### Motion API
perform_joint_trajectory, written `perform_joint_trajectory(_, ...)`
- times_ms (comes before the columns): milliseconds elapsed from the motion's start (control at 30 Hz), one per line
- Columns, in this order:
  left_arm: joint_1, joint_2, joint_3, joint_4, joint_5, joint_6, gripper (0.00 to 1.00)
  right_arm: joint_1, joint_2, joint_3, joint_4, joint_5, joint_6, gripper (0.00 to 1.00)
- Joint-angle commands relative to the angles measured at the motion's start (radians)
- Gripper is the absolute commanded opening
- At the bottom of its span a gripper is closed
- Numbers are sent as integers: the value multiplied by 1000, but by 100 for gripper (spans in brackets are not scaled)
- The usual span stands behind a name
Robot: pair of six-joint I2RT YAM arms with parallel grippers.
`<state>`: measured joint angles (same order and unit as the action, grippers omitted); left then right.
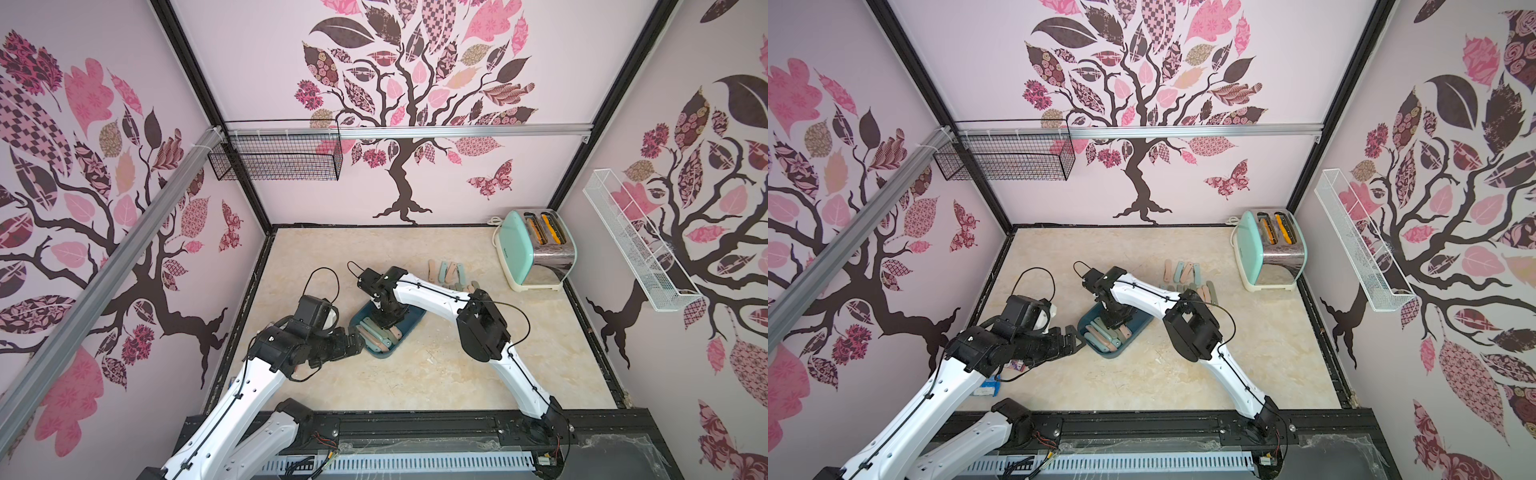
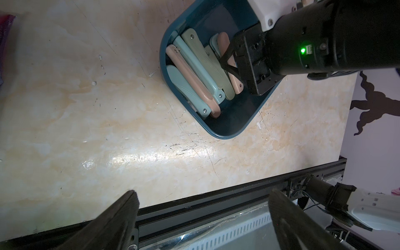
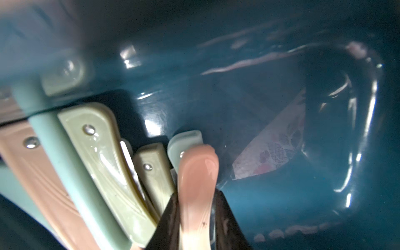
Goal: Take the fruit knife out of the storage box
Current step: Pick up the fruit knife from the storage box.
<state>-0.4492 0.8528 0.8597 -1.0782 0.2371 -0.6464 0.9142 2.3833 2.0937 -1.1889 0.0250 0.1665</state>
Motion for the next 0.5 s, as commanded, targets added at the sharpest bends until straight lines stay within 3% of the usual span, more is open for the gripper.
perform_joint_trajectory(0,6,13,9,33,12,24,98,2,-42,20,-16,35,1,13)
perform_joint_trajectory(467,6,176,77,155,69,52,98,-74,-146,76,-59,24,47,14)
